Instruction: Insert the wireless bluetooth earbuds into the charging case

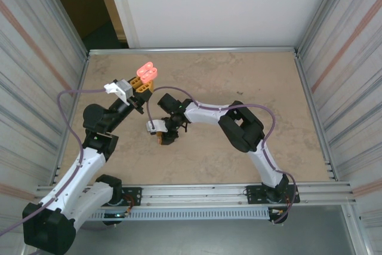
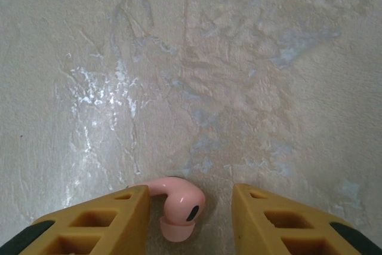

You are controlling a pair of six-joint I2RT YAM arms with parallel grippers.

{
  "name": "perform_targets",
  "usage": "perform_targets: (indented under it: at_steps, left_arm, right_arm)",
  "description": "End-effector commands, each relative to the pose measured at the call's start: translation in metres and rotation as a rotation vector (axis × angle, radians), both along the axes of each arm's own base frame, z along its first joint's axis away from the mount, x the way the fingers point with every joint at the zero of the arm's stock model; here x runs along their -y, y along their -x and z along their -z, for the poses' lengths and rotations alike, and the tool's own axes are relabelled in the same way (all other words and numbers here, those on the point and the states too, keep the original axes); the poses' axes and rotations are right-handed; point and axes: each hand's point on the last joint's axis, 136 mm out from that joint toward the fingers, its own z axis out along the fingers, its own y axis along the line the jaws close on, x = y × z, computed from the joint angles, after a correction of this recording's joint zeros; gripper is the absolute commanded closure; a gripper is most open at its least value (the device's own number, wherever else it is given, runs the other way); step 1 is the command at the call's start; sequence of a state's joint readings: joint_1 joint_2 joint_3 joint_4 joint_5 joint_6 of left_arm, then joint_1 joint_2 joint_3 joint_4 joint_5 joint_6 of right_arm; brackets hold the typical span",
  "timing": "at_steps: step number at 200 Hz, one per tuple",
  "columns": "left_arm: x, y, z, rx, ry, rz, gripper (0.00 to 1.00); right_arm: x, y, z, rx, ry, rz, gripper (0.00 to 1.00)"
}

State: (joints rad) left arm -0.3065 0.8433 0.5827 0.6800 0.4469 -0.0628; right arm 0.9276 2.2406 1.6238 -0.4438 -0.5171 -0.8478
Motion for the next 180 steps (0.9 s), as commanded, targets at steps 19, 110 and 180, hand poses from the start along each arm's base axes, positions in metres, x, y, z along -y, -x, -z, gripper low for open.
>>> perform_targets:
  at_steps: [19, 110, 180]
  left_arm:
    - [-0.005, 0.001, -0.008, 0.039, -0.002, -0.025, 1.0]
    - [-0.006, 0.002, -0.008, 0.04, 0.0, -0.024, 1.0]
    - [-0.006, 0.002, -0.008, 0.039, 0.002, -0.025, 1.0]
  right_arm:
    - [0.0, 0.005, 0.009, -0.009, 0.035, -0.021, 0.66]
    - [0.001, 0.001, -0.014, 0.035, -0.013, 0.003, 0.78]
    - [0.006, -0.005, -0.057, 0.136, -0.119, 0.061, 0.82]
